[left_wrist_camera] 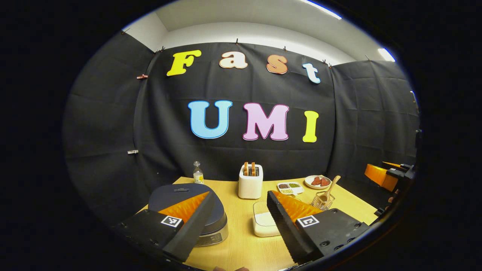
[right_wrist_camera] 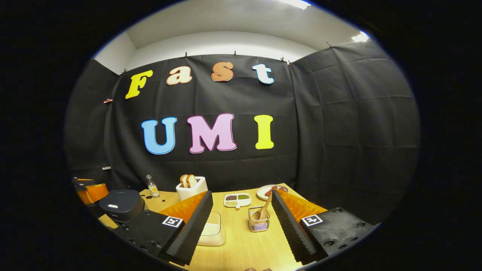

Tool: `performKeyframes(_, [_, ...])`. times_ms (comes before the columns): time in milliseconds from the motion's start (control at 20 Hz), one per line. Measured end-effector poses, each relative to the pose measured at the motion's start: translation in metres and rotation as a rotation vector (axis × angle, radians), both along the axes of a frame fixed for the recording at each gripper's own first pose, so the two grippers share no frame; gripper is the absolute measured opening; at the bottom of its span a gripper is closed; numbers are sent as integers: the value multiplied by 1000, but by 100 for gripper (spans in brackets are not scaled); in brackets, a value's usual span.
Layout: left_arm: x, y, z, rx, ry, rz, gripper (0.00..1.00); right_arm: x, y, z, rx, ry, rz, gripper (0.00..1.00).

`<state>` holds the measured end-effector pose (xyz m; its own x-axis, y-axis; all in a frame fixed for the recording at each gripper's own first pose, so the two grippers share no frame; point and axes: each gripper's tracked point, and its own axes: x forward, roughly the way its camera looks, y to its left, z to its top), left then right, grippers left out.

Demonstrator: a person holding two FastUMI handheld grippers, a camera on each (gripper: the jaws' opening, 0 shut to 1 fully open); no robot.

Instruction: Close the left gripper, press the button to open the rice cooker; take a wooden spoon from the chopstick holder with the right hand, scoop a spoonful of rice and pour it into the rice cooker, then put the wooden spoon back into the chopstick holder.

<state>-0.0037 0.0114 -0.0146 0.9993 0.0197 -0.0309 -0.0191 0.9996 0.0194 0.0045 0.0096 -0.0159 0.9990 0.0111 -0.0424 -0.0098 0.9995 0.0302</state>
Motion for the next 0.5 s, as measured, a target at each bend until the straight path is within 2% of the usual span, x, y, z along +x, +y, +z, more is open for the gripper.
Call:
performKeyframes(350, [4, 0, 19, -23, -8, -2, 95, 0, 7, -5, -5, 13, 18, 98])
performKeyframes(500, [9, 7, 13, -20, 26, 9, 95, -1, 10, -5, -21, 8, 28, 98])
